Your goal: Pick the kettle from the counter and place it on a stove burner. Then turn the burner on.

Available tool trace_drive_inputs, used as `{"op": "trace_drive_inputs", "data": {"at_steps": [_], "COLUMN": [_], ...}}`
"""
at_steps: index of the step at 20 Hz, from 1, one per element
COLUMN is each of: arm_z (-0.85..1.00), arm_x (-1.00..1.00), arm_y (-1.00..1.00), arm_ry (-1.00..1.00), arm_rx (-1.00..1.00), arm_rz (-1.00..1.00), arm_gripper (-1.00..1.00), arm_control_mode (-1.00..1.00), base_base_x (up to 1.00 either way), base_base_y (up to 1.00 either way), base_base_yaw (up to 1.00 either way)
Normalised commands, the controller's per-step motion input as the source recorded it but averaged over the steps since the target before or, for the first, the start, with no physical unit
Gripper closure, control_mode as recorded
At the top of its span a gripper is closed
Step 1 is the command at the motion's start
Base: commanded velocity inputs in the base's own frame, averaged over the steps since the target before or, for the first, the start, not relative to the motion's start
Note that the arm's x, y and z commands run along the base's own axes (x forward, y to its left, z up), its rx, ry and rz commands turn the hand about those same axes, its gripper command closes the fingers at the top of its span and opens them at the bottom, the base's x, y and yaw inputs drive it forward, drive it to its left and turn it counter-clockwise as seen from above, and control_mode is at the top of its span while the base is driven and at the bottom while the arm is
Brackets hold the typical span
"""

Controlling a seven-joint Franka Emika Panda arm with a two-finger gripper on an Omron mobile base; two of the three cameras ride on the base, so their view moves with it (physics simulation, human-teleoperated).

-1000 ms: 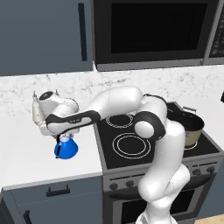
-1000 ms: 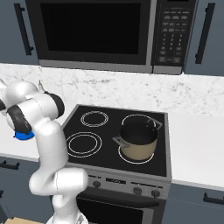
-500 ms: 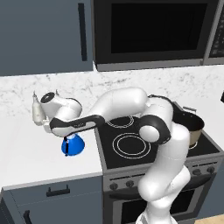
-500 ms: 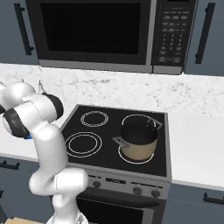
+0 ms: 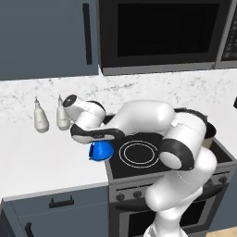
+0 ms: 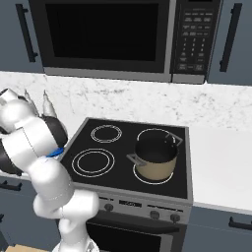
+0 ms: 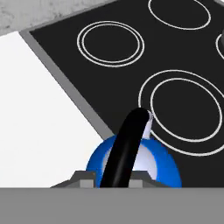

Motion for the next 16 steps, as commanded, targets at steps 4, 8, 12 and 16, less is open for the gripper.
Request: {"op": "trace_drive_inputs", "data": {"at_steps": [4, 8, 12, 16], "arm_z": [0.01, 0.00, -0.02, 0.00], "arm_x": [0.22, 0.29, 0.12, 0.10], "arm_y": [-1.00, -1.00, -0.64, -0.05], "arm_ry": [0.00, -0.09, -0.11, 0.00], "arm_rx": [0.18, 0.15, 0.01, 0.00], "arm_rz": [-0.36, -0.27, -0.12, 0.00], "arm_gripper": [1.00, 1.00, 1.00, 1.00], "arm_control_mode": [-1.00, -1.00, -1.00, -1.00], "base_base_x": [0.00, 0.00, 0.00, 0.00], "base_base_y": [0.00, 0.00, 0.00, 0.00], "base_base_yaw": [0.00, 0.00, 0.00, 0.00]}}
